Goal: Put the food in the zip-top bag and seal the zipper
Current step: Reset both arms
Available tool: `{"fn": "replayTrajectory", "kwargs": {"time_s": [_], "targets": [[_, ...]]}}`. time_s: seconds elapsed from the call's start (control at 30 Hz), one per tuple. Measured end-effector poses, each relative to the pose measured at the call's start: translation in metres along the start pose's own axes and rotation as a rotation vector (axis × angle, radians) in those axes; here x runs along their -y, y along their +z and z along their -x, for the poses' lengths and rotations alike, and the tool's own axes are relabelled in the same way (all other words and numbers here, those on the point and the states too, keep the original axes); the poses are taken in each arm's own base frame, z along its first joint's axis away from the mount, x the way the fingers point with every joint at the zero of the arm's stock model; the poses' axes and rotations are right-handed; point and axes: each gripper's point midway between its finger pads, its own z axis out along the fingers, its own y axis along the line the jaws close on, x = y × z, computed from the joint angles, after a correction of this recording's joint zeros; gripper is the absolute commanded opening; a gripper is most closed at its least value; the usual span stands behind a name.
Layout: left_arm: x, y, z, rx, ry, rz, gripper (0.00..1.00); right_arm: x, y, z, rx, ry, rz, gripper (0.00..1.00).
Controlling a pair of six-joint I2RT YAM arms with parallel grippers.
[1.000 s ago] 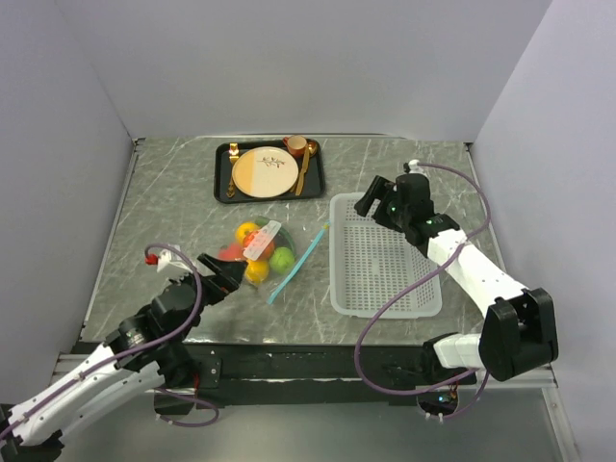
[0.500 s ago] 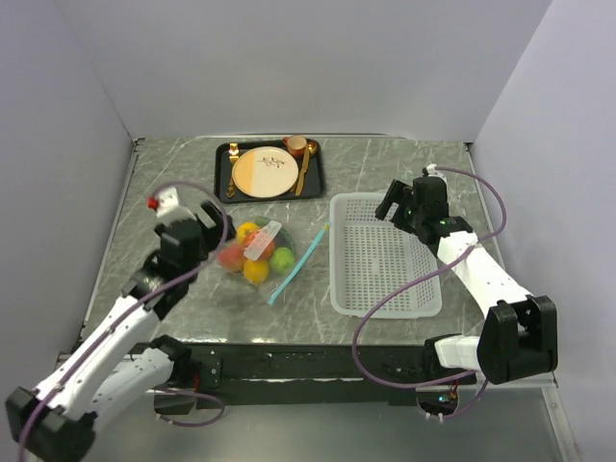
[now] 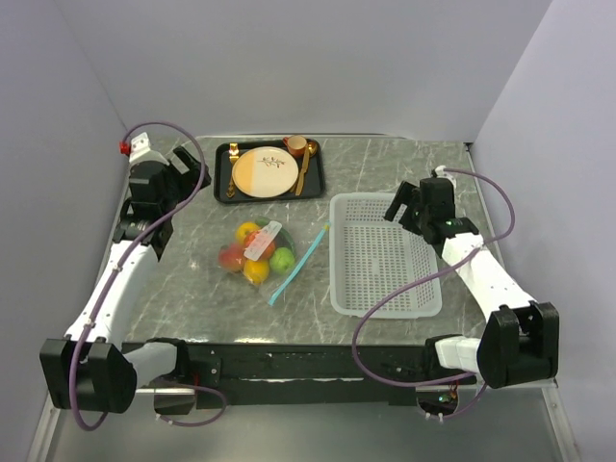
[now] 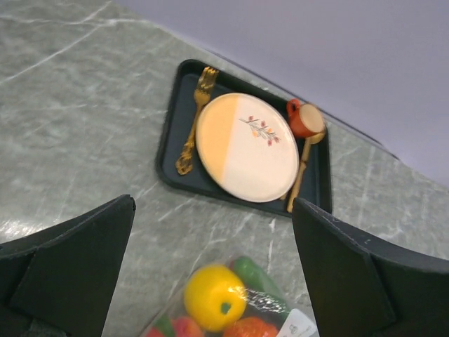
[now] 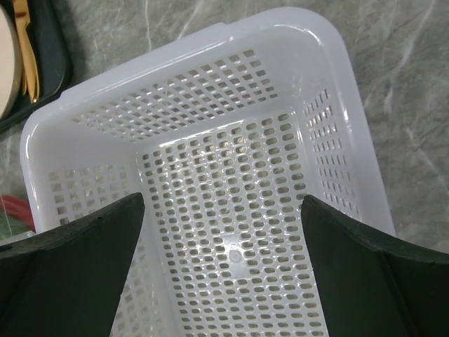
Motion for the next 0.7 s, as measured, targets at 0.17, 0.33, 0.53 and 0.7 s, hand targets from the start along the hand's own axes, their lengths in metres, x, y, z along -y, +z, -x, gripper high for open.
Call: {"fn": "replayTrajectory", "kwargs": {"time_s": [0.17,0.33,0.53,0.7], "targets": [[0.01,0.013,-0.01,-0.039,0.003,-0.068,0.99,0.005,-0.003,0.009,0.046,0.003,-0.032,1.0],[0.003,0.026,-0.03,-0.102,0.019,-0.046,0.99,0.021,-0.006,0.007,0.102,-0.007,-0.074,1.0],[-0.004,0.028,-0.022,-0.063,0.034,-0.006,0.99,0.031,-0.022,0.018,0.217,-0.018,-0.09,1.0],[-0.018,0.03,-0.027,-0.049,0.065,0.039,1.0,0.033,-0.022,0.026,0.286,-0.046,-0.083,1.0]]}}
